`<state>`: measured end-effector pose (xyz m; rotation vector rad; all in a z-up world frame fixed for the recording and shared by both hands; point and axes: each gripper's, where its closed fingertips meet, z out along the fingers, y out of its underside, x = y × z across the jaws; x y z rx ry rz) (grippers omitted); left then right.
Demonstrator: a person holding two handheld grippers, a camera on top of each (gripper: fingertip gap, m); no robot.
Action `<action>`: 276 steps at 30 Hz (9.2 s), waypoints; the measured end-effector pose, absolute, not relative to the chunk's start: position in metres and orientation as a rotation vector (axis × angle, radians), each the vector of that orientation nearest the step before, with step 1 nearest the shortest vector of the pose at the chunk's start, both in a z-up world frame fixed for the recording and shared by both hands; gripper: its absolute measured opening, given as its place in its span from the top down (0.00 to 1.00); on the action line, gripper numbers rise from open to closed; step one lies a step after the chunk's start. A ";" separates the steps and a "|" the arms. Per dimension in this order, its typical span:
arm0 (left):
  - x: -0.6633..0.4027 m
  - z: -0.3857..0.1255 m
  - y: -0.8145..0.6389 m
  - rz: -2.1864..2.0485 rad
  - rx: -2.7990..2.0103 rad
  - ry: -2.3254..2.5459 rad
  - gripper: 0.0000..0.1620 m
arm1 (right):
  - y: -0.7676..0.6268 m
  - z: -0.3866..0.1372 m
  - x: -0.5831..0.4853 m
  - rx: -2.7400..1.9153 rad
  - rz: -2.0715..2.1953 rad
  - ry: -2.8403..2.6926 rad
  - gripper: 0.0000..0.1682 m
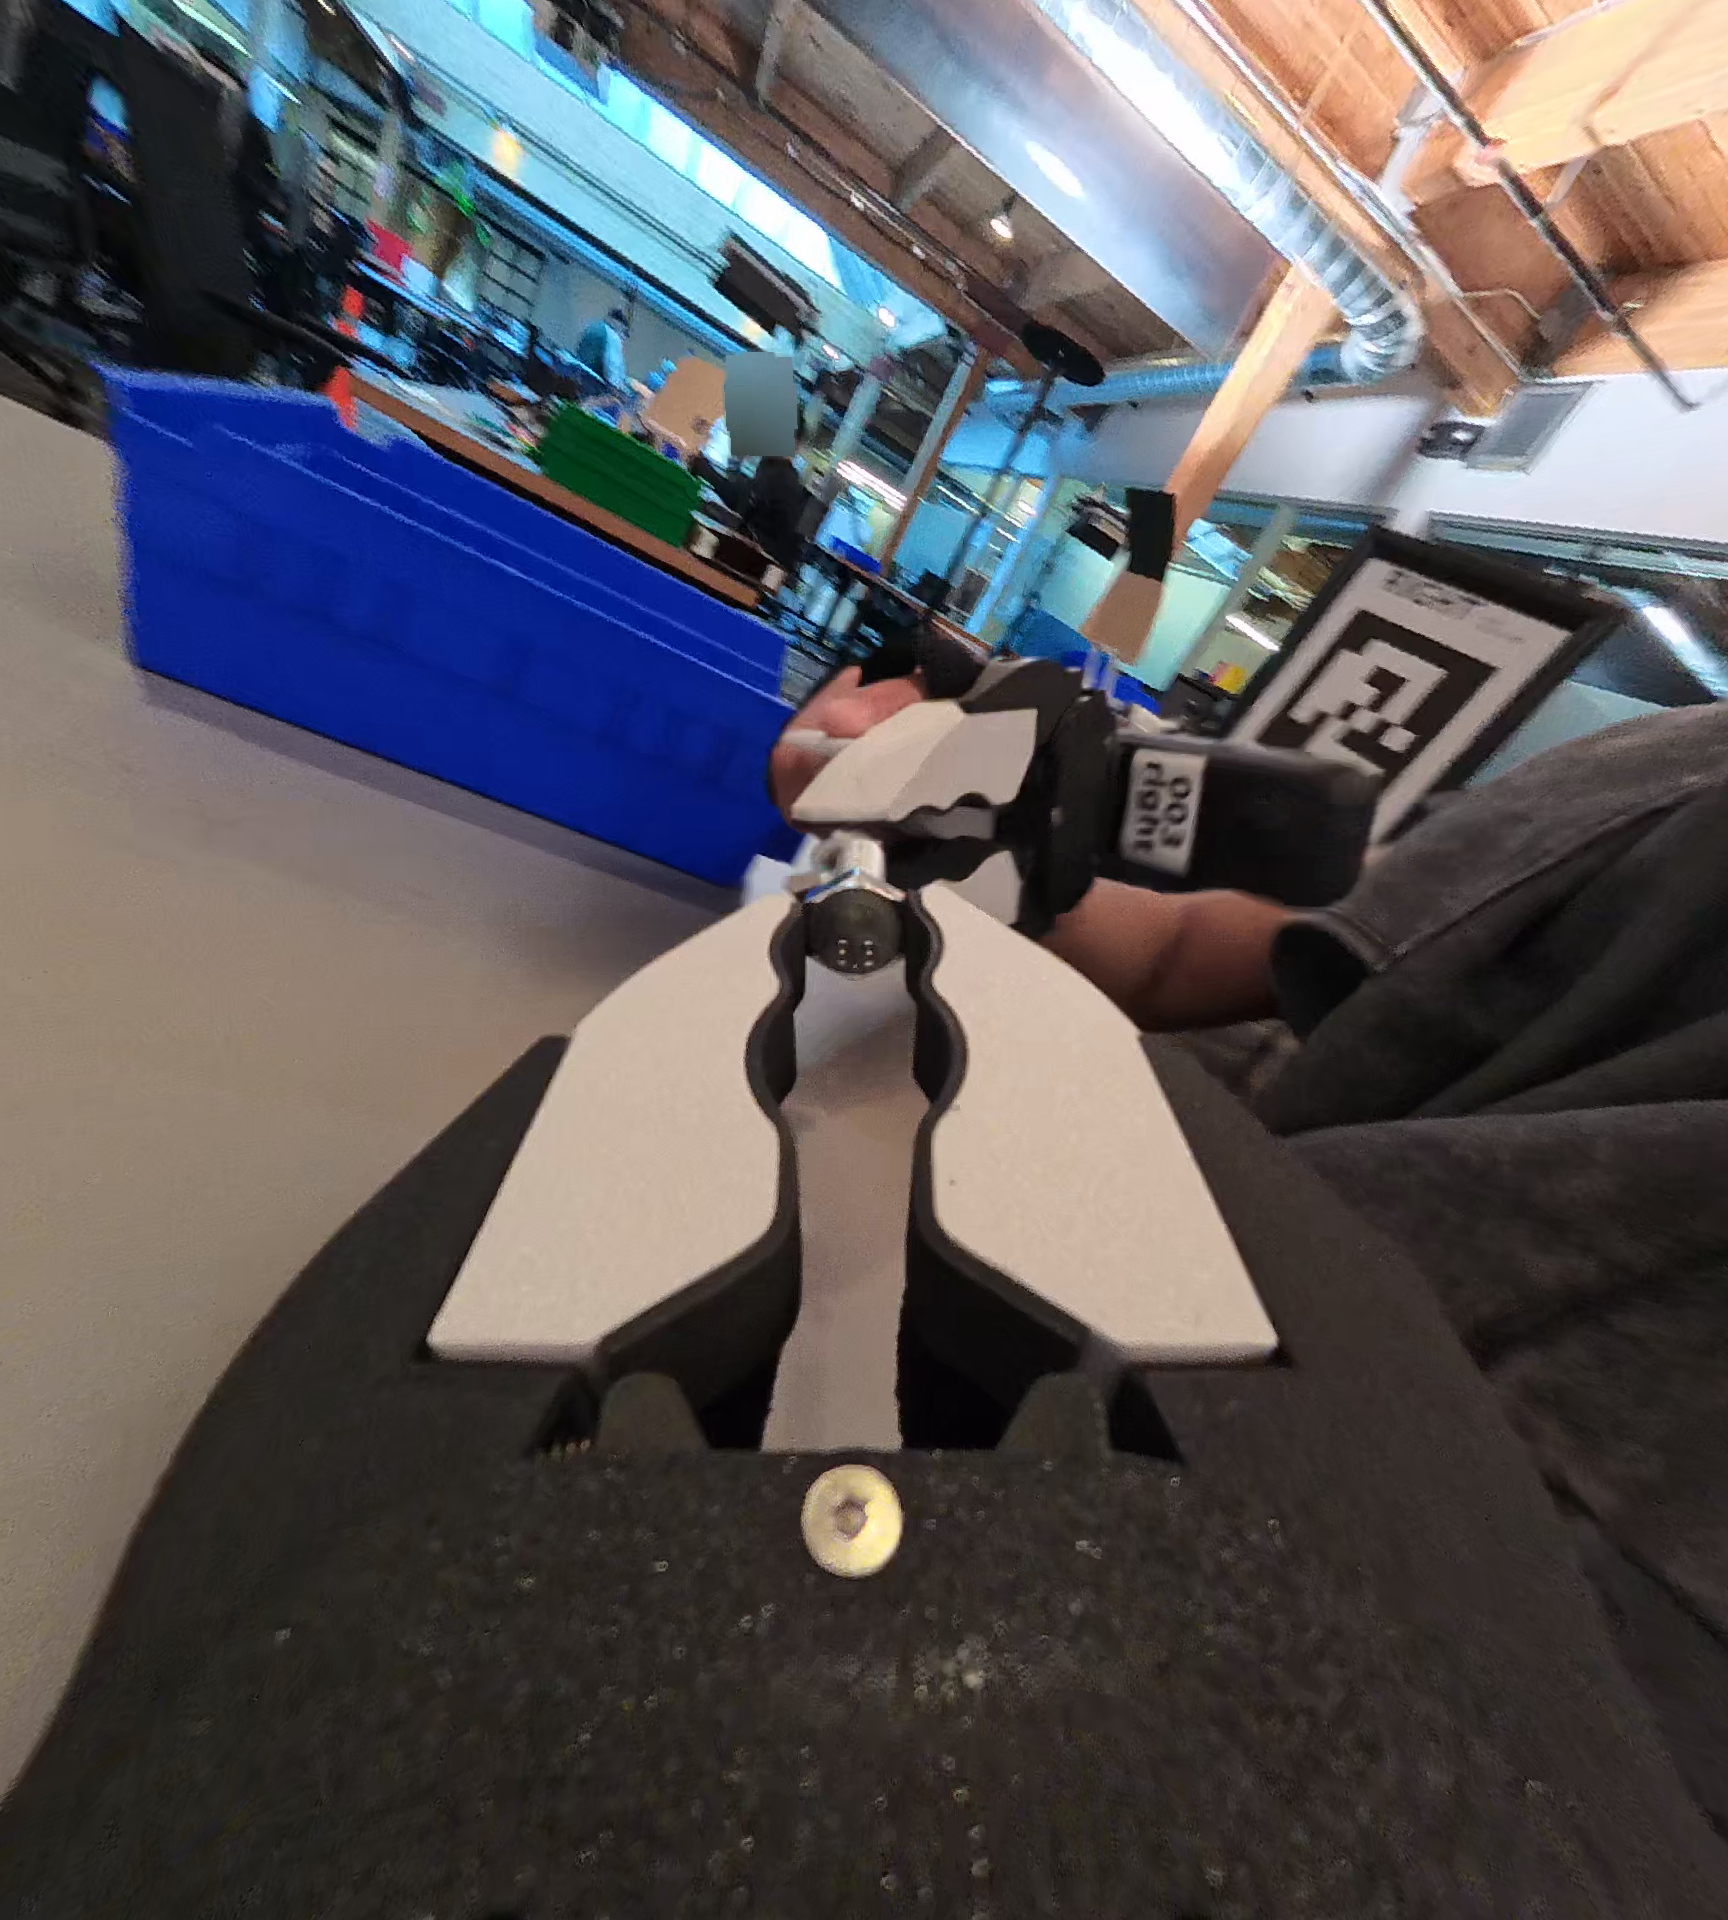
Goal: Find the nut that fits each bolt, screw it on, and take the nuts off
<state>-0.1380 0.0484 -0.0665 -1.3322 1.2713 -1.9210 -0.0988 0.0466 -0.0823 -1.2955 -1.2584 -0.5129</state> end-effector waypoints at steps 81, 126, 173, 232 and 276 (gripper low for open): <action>-0.127 -0.065 0.051 -1.723 -1.324 1.180 0.77 | 0.020 -0.022 -0.082 -1.638 0.819 -0.556 0.94; -0.110 -0.077 0.062 -1.552 -1.598 1.098 0.81 | -0.019 0.038 0.014 -1.754 0.458 -0.663 0.87; -0.376 -0.109 0.190 -0.585 -2.341 0.584 0.91 | 0.048 -0.079 -0.125 -1.588 0.869 -0.555 0.92; -0.149 -0.062 0.005 -1.783 -1.422 0.977 0.92 | 0.028 -0.075 -0.144 -1.580 1.308 -0.553 0.76; -0.153 -0.062 0.002 -1.812 -1.419 1.009 0.92 | 0.024 -0.070 -0.141 -1.564 1.359 -0.581 0.76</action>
